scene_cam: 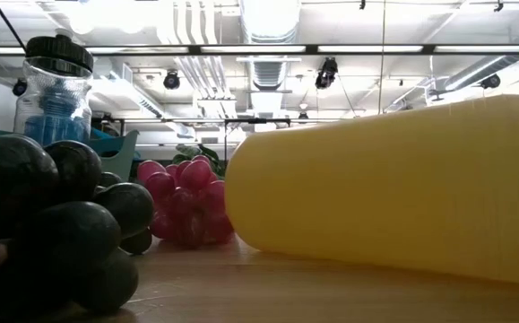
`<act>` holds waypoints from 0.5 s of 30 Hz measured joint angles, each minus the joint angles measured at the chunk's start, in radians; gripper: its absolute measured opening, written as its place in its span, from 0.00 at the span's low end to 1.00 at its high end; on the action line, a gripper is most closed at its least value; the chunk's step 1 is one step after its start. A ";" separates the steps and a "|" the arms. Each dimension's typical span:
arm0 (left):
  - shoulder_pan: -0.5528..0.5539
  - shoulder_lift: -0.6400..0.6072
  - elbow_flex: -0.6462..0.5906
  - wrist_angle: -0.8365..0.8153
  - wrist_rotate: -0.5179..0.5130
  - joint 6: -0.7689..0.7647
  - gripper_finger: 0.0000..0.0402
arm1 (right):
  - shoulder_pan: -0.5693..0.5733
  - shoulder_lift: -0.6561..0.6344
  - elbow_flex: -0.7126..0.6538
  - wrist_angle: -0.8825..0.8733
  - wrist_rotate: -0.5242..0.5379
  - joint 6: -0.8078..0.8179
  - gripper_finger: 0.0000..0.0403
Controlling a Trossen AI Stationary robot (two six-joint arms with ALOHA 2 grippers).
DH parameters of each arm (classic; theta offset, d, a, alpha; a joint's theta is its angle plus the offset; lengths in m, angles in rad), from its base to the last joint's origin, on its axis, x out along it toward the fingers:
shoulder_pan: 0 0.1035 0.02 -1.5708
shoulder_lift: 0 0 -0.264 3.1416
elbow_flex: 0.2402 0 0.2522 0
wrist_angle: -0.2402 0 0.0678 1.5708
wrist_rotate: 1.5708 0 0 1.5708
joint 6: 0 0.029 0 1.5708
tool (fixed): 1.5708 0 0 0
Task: Pick & Place Food Item
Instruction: Put the yellow water bottle into the green bin
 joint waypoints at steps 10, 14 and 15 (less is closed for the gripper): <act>0.000 0.000 0.000 0.000 0.000 0.000 0.43 | 0.000 0.000 0.000 0.000 -0.006 0.002 0.02; 0.000 0.000 0.000 0.000 0.000 0.000 0.43 | 0.000 0.000 0.000 -0.001 -0.006 0.004 0.02; 0.000 0.000 0.000 0.000 0.000 0.000 0.43 | 0.000 0.000 0.003 -0.002 -0.006 0.003 0.02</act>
